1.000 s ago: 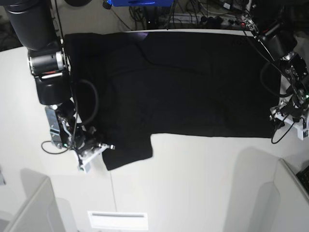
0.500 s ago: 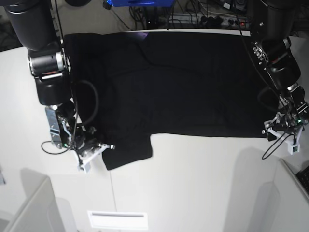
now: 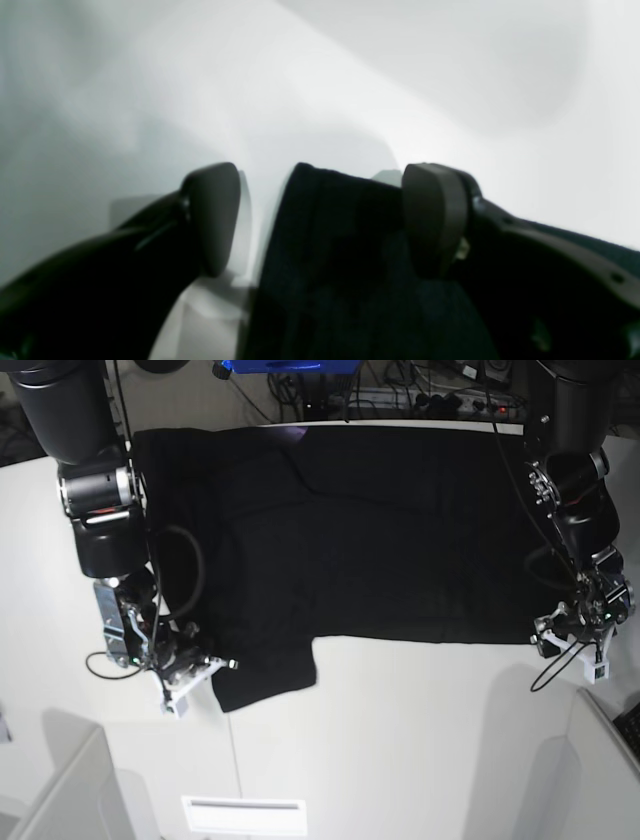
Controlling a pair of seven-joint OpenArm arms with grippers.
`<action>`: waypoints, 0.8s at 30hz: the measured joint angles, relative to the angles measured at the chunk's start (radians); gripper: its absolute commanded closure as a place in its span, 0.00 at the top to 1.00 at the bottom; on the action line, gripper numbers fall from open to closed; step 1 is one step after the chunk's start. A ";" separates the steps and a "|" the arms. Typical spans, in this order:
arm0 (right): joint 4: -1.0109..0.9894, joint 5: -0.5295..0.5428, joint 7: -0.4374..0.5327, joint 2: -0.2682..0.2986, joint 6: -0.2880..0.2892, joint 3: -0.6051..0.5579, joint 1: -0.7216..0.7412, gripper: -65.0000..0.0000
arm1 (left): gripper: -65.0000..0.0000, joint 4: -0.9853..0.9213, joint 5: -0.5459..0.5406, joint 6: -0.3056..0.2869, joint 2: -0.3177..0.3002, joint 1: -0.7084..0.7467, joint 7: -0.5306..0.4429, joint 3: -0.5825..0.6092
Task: Fold the T-shirt properly
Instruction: 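Move left gripper to the opposite hem corner and grasp both edges, then lift the grasped edge and fold it over toward the other edge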
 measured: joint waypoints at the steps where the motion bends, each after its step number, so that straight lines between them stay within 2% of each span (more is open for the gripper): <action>1: 0.000 0.000 0.000 0.000 0.000 0.000 0.000 0.00 | 0.61 0.000 0.000 0.000 0.000 0.000 -0.003 0.000; 8: 0.000 0.000 0.001 0.000 0.000 0.000 0.000 0.00 | 0.00 0.013 -0.019 0.000 0.009 0.031 -0.034 0.000; 15: 0.000 0.000 0.045 0.013 0.000 0.000 -0.004 0.00 | 0.00 0.032 -0.022 0.000 0.013 0.033 -0.010 -0.001; 20: 0.019 -0.002 0.048 0.026 0.000 -0.001 -0.007 0.00 | 0.00 0.169 -0.007 -0.005 0.024 0.090 0.066 0.002; 24: 0.148 0.000 0.042 0.058 0.000 -0.001 -0.043 0.00 | 0.00 0.280 -0.005 -0.004 0.034 0.126 0.109 0.001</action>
